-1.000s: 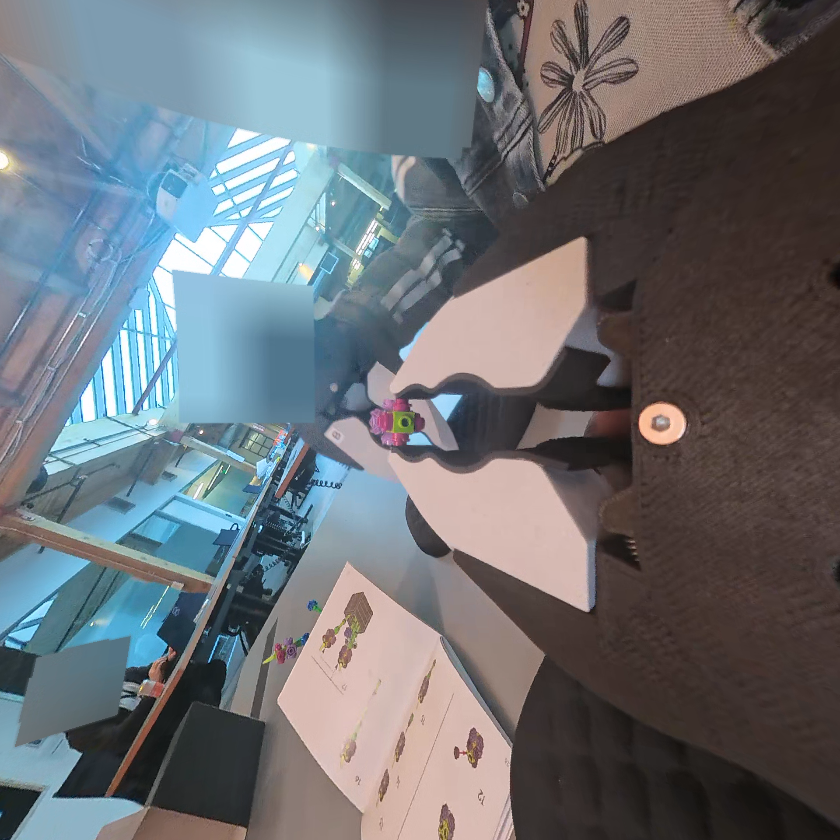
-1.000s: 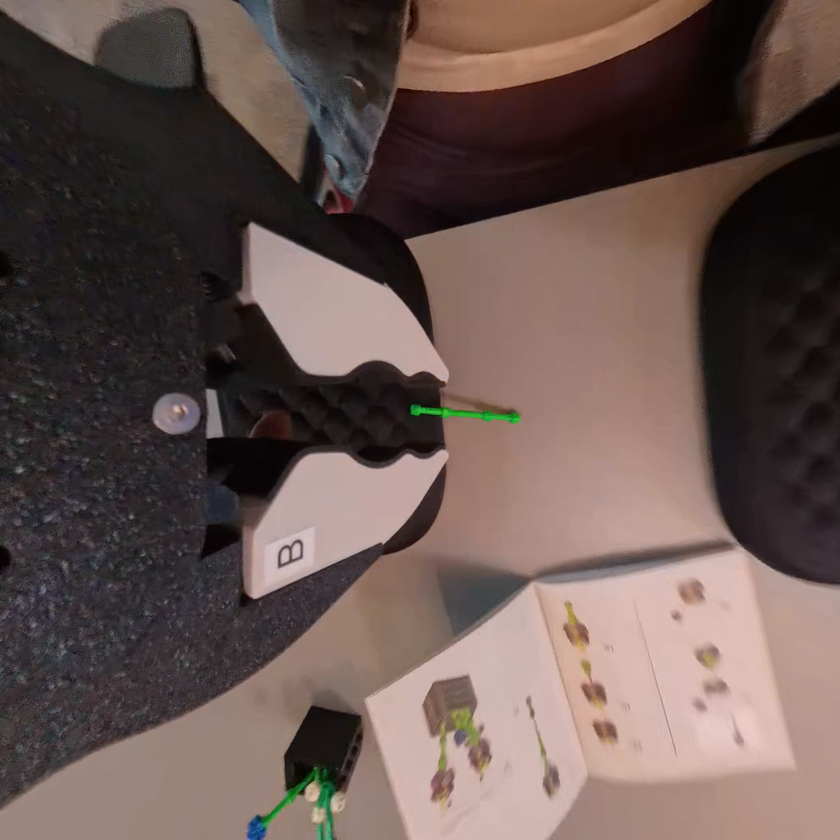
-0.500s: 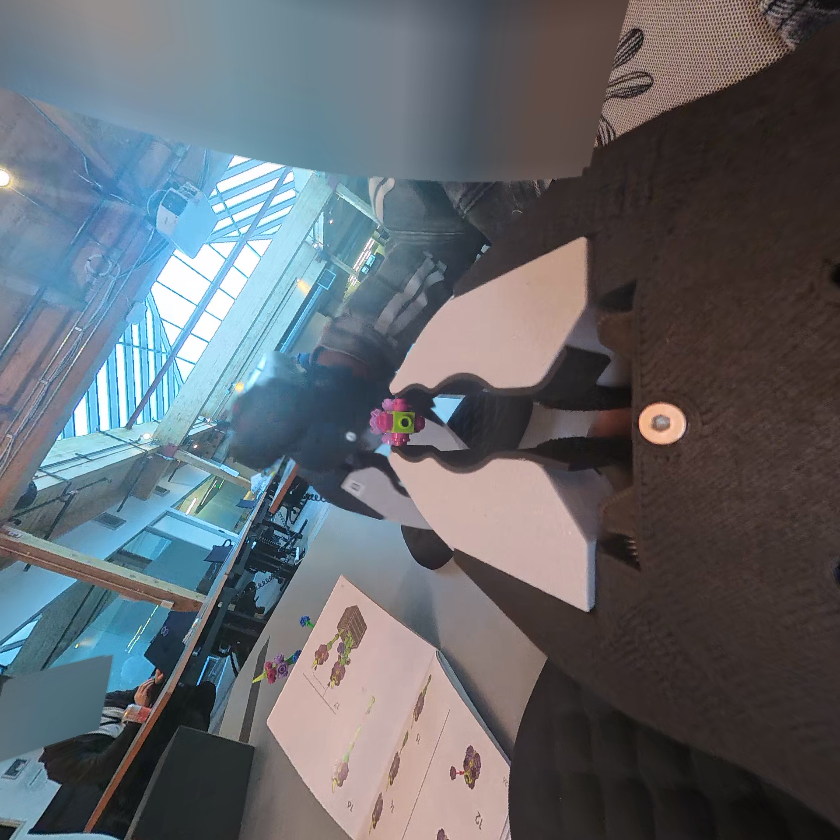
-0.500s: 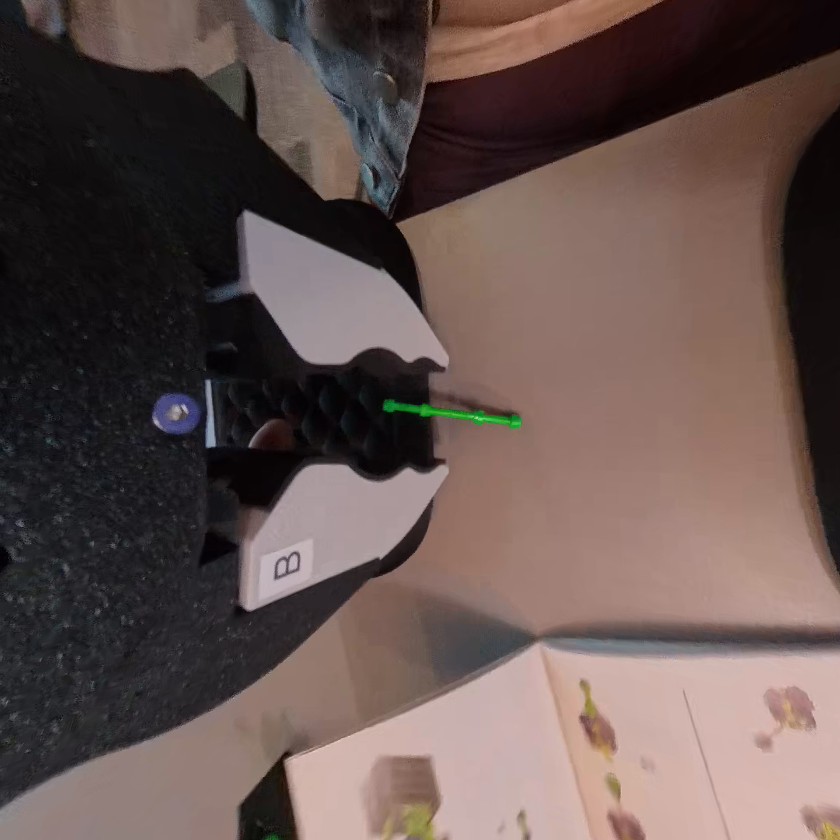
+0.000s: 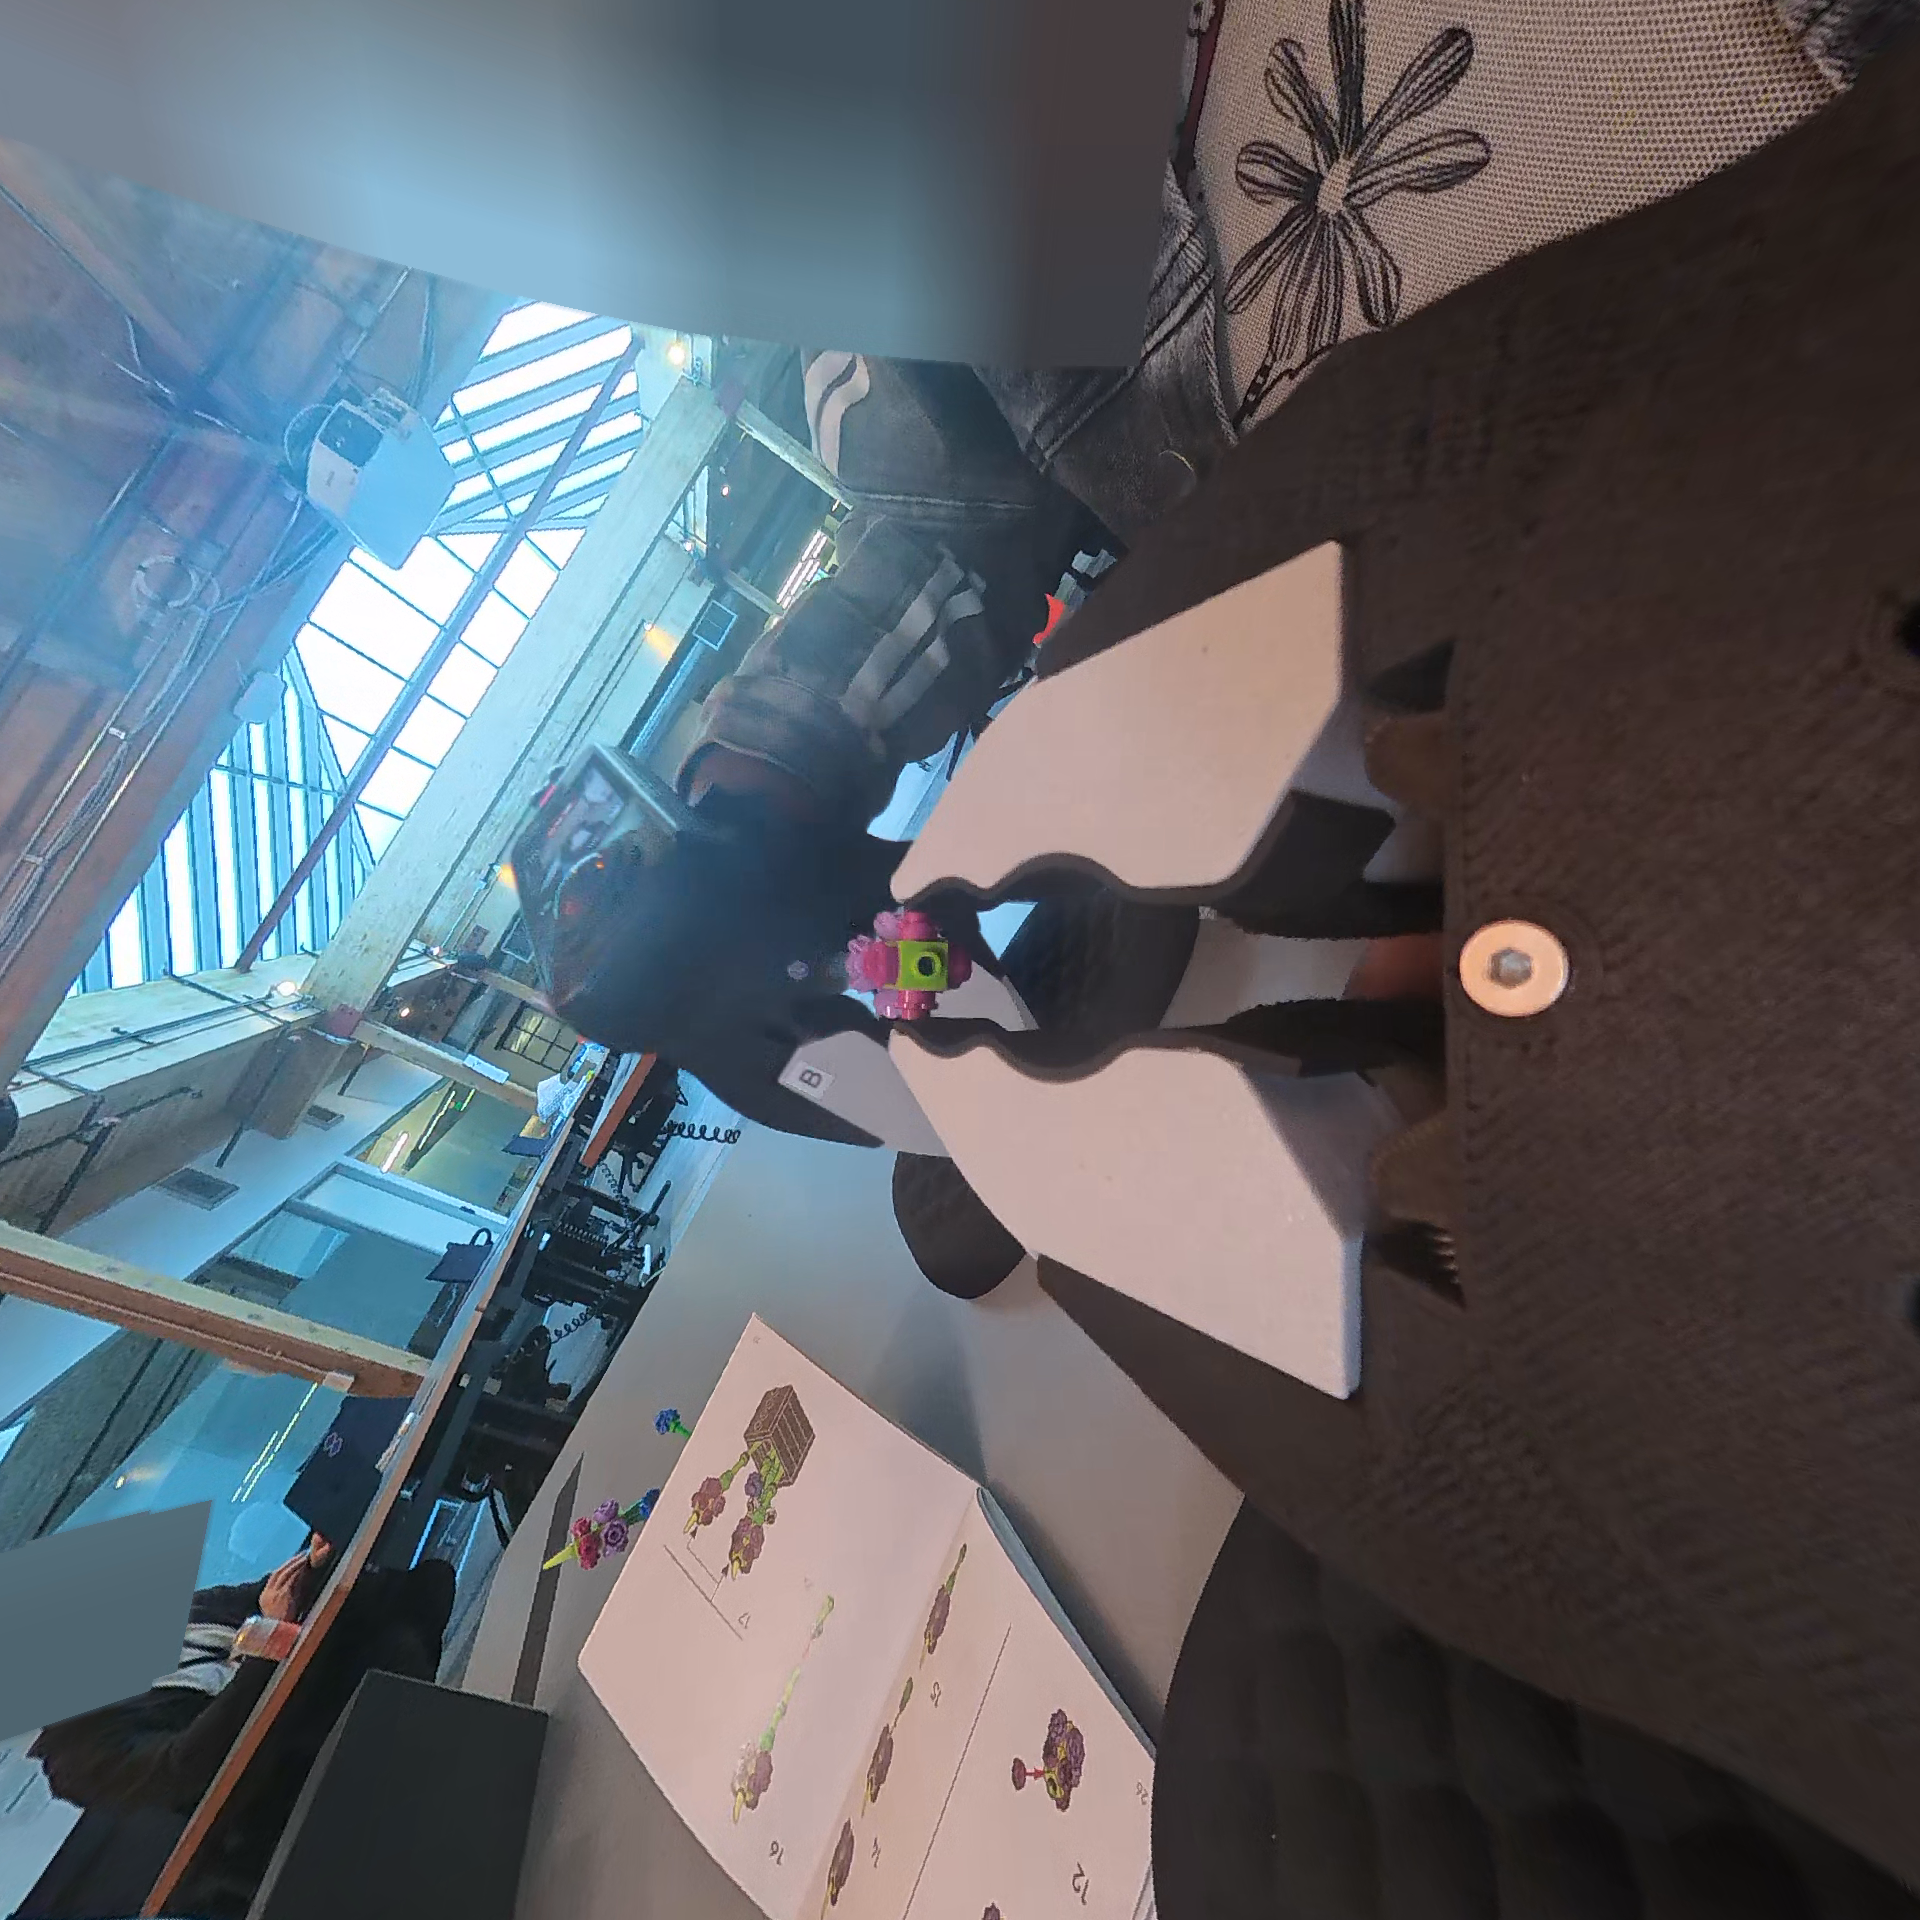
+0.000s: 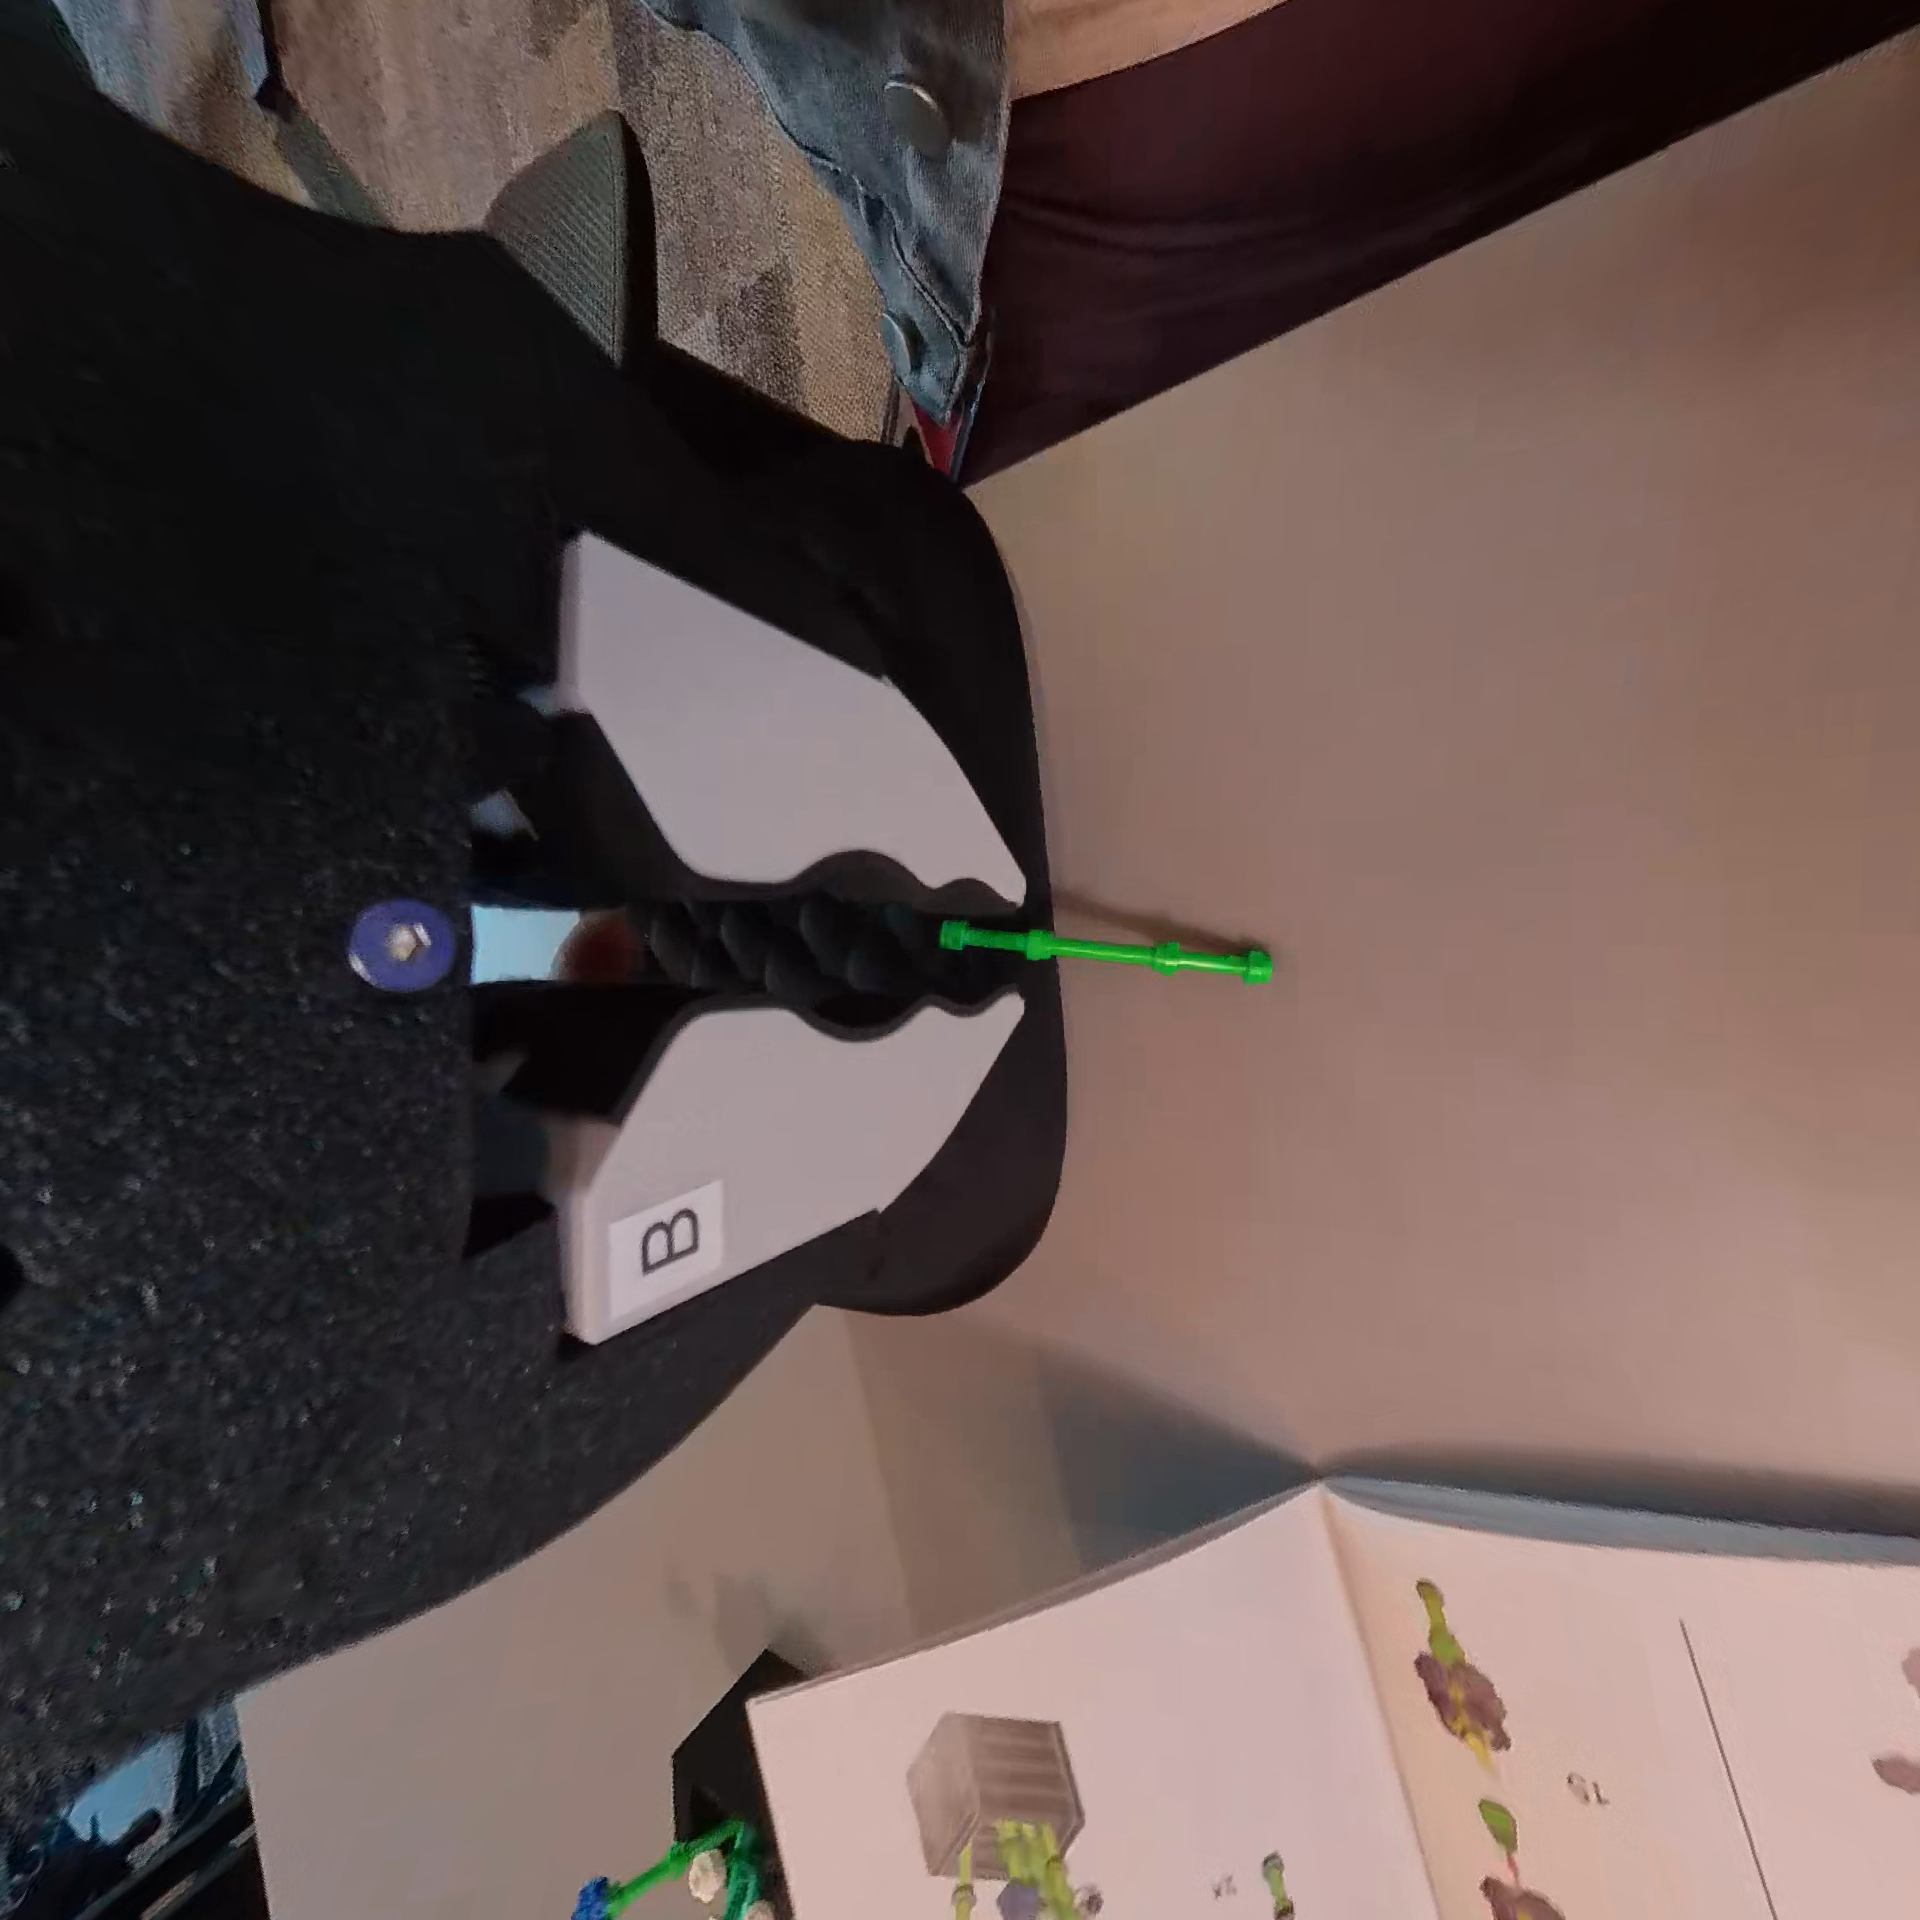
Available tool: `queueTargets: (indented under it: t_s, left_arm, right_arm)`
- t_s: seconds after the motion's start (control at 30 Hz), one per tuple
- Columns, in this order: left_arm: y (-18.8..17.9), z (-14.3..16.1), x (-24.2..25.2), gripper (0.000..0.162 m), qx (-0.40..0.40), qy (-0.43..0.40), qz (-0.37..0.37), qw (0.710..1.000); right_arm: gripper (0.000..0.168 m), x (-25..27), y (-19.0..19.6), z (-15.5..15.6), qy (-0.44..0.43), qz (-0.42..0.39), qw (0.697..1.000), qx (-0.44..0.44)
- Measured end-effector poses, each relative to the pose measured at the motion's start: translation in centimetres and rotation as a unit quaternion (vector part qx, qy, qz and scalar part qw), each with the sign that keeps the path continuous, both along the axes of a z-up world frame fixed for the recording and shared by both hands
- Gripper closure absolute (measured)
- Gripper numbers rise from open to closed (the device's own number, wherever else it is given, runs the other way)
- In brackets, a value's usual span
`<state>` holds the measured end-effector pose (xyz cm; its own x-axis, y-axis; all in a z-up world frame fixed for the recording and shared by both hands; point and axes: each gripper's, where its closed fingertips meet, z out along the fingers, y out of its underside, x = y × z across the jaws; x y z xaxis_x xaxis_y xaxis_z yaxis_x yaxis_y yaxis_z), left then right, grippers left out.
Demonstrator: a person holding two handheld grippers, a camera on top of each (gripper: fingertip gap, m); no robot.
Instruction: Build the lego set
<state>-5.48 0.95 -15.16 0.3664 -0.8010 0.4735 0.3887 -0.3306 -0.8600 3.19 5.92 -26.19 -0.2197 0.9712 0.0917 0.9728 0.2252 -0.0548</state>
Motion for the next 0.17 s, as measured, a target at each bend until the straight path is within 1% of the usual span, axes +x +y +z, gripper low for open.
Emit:
queueTargets:
  t_s: [0.03,0.1,0.13,0.17]
  left_arm:
    - [0.01,0.00,0.00,0.144,-0.001,-0.001,0.000,1.000]
    - [0.12,-0.02,-0.10,0.144,-0.003,-0.003,0.001,1.000]
    - [0.15,0.02,-0.19,0.144,-0.004,-0.006,0.003,1.000]
    - [0.26,0.11,-0.37,0.144,-0.005,-0.011,0.010,1.000]
  right_arm:
    - [0.163,-0.12,-0.17,-0.18,-0.001,0.005,1.000,-0.002]
    - [0.165,-0.16,-0.29,-0.25,0.001,0.015,1.000,-0.004]
    - [0.165,-0.29,-0.24,-0.01,0.017,0.011,1.000,-0.008]
    - [0.165,-0.63,-0.09,0.51,0.051,-0.005,0.999,-0.017]
